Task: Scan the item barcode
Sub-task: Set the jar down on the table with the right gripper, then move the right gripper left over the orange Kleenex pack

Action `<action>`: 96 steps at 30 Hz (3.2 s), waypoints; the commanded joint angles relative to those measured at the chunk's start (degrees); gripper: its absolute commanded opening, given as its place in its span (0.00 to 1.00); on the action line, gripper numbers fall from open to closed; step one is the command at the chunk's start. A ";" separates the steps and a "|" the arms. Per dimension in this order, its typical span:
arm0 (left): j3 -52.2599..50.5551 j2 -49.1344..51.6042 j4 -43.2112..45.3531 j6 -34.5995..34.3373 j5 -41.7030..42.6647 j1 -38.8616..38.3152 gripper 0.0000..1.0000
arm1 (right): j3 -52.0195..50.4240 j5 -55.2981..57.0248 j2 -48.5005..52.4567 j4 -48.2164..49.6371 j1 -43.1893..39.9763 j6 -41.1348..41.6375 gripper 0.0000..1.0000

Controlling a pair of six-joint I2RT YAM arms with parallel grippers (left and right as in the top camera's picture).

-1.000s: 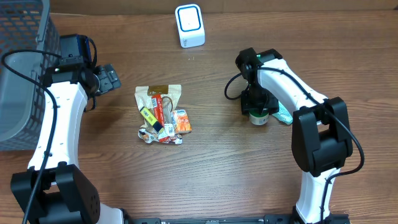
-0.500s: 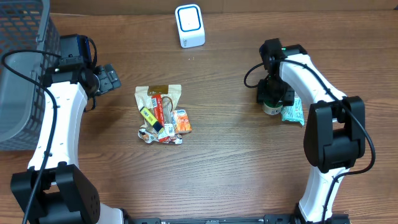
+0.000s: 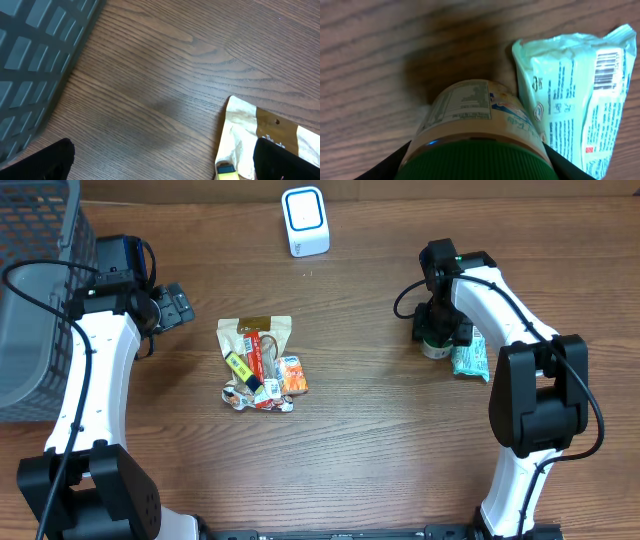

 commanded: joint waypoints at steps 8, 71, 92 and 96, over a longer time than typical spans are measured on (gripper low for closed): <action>0.81 -0.92 0.11 1.09 0.26 -0.02 1.00 | -0.52 0.00 -0.35 -1.01 -0.17 1.51 0.18; 0.81 -0.92 0.11 1.09 0.26 -0.02 1.00 | 11.67 -24.04 -6.10 0.04 20.79 4.33 0.48; 0.81 -0.92 0.13 1.09 0.26 -0.02 1.00 | 0.26 -22.93 -5.25 16.59 31.63 7.10 0.42; 0.81 -0.92 0.11 1.09 0.26 -0.02 1.00 | 0.09 -20.28 -5.25 16.65 32.48 7.08 0.36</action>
